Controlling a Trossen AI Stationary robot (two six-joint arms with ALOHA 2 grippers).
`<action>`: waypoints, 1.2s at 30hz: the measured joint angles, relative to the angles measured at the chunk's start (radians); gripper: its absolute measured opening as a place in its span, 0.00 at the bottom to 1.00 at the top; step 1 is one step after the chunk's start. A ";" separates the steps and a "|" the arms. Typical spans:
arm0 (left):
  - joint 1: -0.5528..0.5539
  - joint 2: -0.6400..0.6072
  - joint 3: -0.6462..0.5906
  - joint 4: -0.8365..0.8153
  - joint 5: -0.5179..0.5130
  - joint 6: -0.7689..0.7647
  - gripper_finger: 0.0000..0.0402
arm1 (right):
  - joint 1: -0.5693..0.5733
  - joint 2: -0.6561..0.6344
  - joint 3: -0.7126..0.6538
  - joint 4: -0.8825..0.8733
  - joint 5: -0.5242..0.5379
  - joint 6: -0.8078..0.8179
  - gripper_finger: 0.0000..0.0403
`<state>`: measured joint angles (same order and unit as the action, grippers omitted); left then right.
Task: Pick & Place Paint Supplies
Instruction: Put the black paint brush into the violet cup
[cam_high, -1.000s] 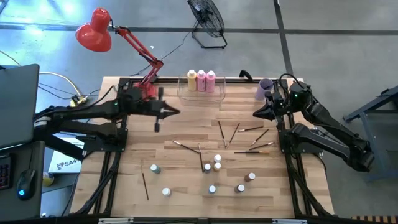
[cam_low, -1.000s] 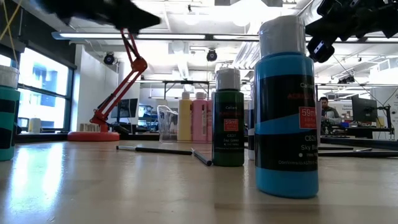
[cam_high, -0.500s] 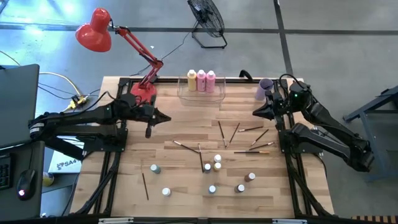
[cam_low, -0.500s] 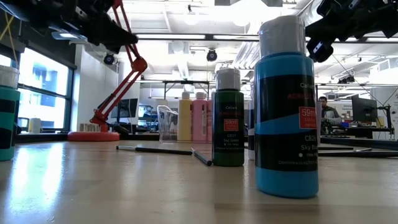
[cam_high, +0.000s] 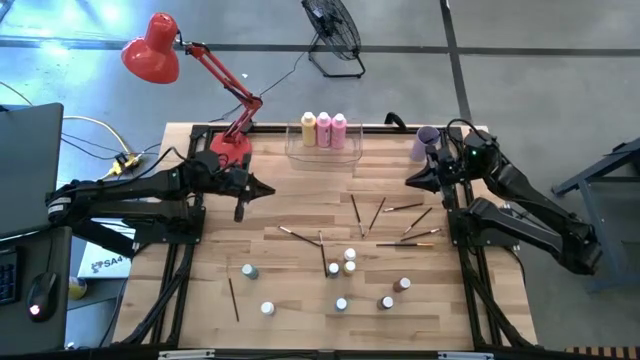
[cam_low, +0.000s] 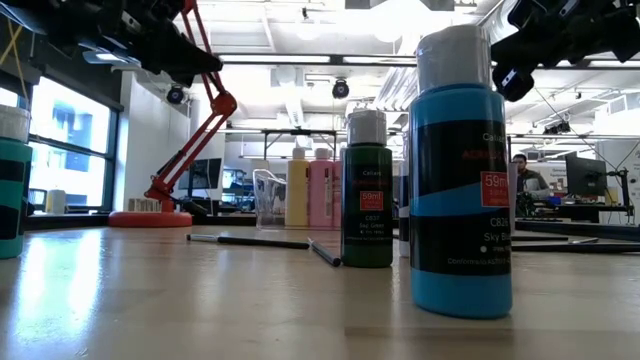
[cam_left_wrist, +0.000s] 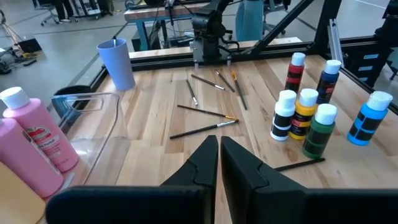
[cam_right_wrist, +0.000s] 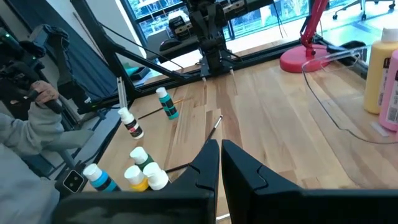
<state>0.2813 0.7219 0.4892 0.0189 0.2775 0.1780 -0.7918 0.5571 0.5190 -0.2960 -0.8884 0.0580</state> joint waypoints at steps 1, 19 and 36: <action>0.000 0.000 0.000 -0.001 0.000 0.000 0.04 | 0.000 0.006 0.000 0.000 0.000 0.000 0.02; 0.000 0.001 0.000 -0.075 -0.003 0.000 0.04 | 0.000 0.116 0.000 0.000 0.131 0.099 0.02; 0.000 0.001 0.000 -0.068 -0.004 -0.011 0.04 | 0.127 0.118 0.016 -0.009 0.397 -0.011 0.01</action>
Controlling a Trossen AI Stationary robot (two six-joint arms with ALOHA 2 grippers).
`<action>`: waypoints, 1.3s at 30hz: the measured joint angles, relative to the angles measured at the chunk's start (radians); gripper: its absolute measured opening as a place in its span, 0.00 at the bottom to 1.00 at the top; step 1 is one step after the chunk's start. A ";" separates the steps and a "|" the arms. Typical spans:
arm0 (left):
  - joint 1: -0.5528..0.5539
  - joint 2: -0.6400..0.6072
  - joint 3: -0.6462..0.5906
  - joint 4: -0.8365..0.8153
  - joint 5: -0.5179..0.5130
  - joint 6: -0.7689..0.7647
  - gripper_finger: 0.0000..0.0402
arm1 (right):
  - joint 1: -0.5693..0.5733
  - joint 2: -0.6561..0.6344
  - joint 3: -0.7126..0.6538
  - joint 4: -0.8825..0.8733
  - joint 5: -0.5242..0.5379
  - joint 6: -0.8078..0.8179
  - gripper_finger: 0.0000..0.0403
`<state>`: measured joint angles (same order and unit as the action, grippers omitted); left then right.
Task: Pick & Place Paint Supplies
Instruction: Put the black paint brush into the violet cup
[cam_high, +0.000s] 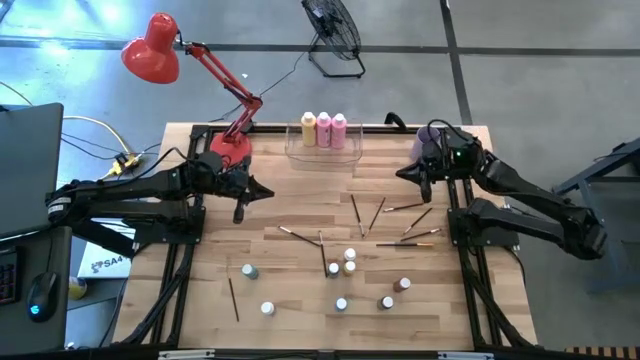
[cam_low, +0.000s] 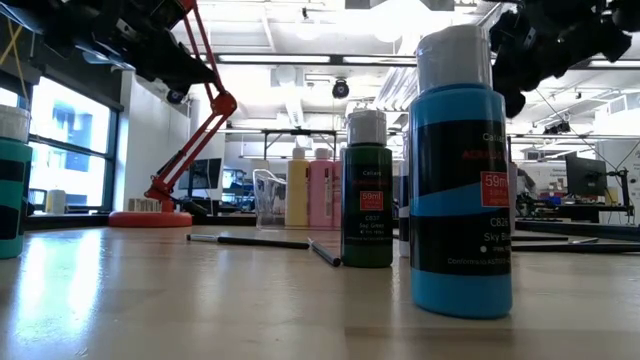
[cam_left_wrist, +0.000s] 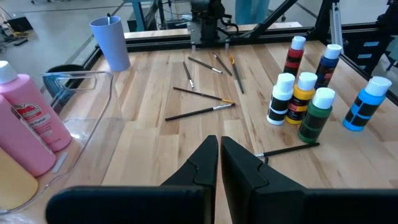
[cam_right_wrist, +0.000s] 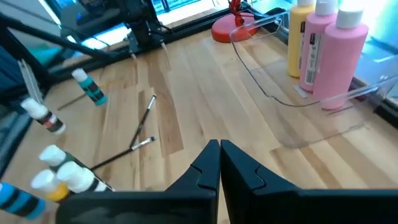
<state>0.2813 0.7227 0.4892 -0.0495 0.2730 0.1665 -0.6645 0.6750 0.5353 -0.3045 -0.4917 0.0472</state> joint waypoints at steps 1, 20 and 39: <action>0.000 0.000 0.000 0.002 -0.007 0.000 0.04 | 0.023 0.004 0.017 -0.018 0.033 -0.016 0.01; 0.000 0.000 0.000 0.002 -0.048 -0.002 0.04 | 0.218 0.396 0.245 -0.417 0.391 -0.287 0.01; 0.000 0.000 0.000 -0.006 -0.049 0.000 0.04 | 0.316 0.655 0.244 -0.301 0.310 -0.332 0.01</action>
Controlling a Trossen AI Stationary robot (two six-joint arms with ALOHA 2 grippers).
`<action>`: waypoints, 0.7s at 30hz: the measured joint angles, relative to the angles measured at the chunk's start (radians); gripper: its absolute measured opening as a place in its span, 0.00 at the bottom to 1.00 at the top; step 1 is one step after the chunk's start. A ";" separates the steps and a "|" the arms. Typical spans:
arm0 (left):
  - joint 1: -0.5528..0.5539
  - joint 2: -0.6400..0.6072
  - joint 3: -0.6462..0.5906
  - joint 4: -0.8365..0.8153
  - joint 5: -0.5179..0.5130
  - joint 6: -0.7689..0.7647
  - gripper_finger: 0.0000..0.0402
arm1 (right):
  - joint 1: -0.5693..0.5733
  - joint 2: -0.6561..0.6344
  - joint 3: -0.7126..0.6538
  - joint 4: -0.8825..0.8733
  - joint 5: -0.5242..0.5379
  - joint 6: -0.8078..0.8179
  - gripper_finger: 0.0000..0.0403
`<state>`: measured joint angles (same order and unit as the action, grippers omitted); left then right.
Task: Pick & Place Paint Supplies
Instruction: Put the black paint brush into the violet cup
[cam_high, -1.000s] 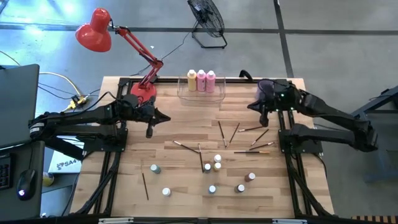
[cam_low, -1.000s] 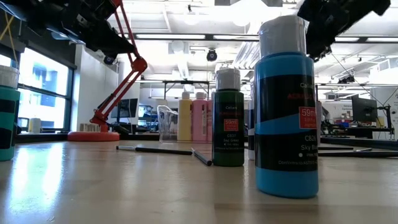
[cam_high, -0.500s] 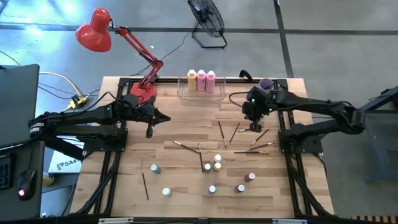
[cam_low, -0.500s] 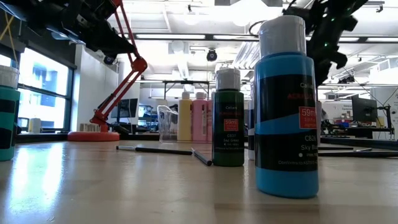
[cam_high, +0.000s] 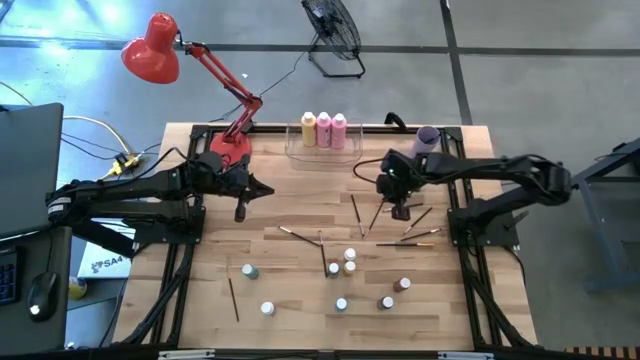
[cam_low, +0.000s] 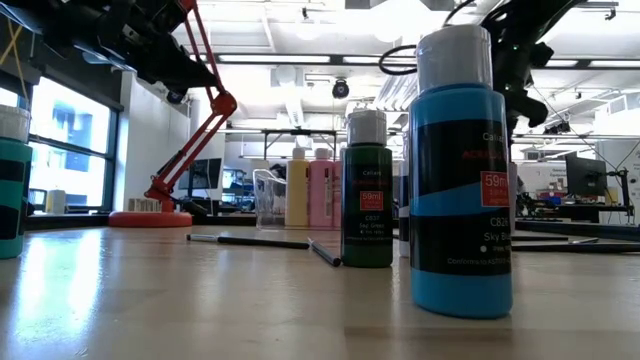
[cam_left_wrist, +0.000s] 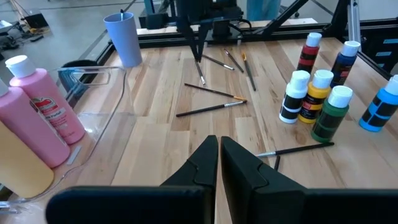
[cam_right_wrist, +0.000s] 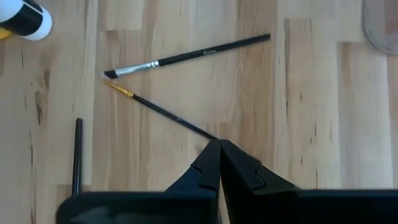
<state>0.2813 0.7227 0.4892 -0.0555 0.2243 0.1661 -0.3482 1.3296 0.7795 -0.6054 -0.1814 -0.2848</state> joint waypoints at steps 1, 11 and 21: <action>0.000 0.000 0.000 0.000 0.000 0.000 0.04 | 0.004 0.006 0.000 0.009 0.000 0.000 0.01; 0.000 0.000 0.000 0.000 0.000 0.000 0.04 | 0.010 0.050 0.000 0.024 -0.001 0.003 0.01; 0.000 0.000 0.000 0.000 -0.001 0.000 0.04 | 0.010 0.117 -0.001 0.018 0.005 0.098 0.20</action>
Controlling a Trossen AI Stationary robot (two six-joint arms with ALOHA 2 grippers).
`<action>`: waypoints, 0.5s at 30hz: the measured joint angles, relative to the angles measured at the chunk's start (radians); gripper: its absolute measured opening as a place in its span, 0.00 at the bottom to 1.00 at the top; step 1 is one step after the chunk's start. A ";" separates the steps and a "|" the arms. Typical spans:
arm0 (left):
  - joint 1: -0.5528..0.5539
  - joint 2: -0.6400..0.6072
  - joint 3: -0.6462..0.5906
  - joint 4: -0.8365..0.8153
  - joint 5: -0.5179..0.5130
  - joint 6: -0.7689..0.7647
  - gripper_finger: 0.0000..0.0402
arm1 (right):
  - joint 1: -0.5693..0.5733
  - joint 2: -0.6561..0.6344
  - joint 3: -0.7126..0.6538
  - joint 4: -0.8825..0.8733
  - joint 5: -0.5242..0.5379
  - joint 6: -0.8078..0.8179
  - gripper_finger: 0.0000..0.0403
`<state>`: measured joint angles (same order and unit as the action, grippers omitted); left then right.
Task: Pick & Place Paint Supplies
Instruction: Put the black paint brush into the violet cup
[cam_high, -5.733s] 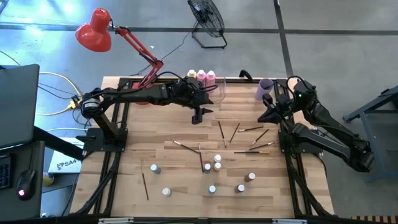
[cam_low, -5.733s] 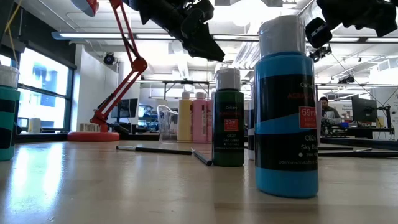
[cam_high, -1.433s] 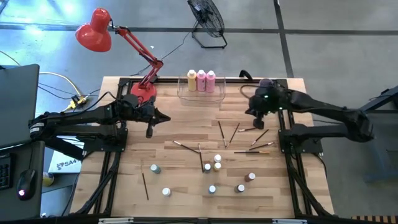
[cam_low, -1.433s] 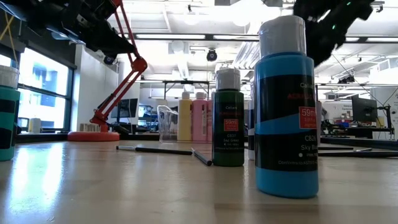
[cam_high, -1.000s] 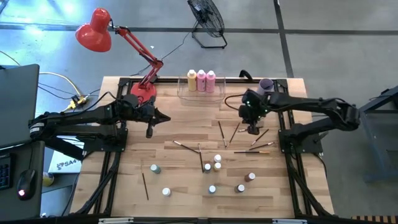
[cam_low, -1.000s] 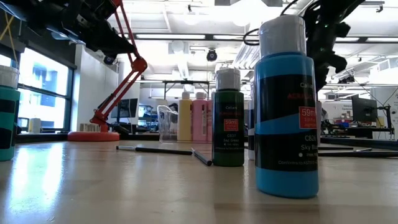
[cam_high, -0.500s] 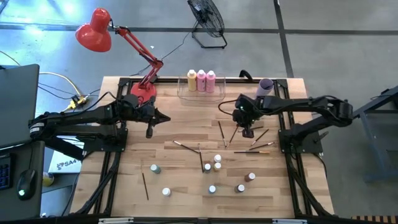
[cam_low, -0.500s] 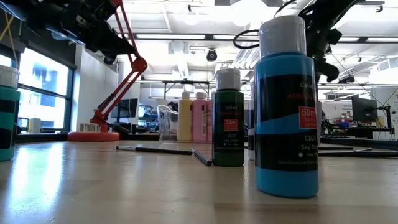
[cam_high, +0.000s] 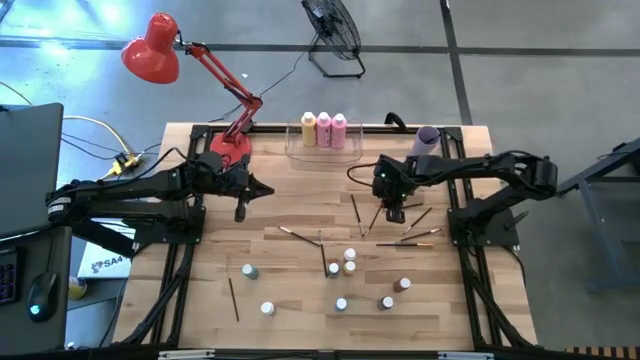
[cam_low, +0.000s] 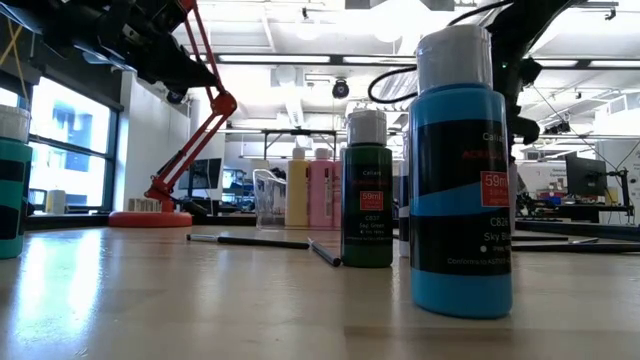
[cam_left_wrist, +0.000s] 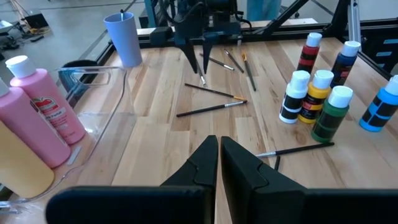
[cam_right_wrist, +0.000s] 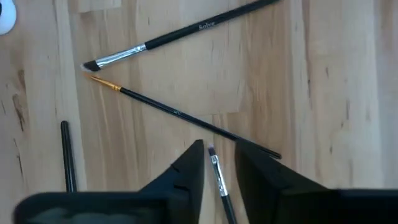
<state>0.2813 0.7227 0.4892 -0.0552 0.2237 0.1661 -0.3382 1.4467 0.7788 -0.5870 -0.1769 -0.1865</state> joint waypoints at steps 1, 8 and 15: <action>0.000 0.000 0.000 0.000 0.000 0.000 0.04 | 0.000 0.003 0.000 -0.001 -0.007 0.001 0.23; 0.000 0.000 0.000 0.000 0.000 0.000 0.04 | 0.005 0.007 0.000 -0.014 -0.006 0.001 0.27; 0.000 0.000 0.000 0.000 0.000 0.000 0.04 | 0.005 0.050 0.000 -0.012 0.029 0.008 0.25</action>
<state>0.2813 0.7227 0.4892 -0.0552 0.2237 0.1661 -0.3336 1.4968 0.7784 -0.5995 -0.1476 -0.1783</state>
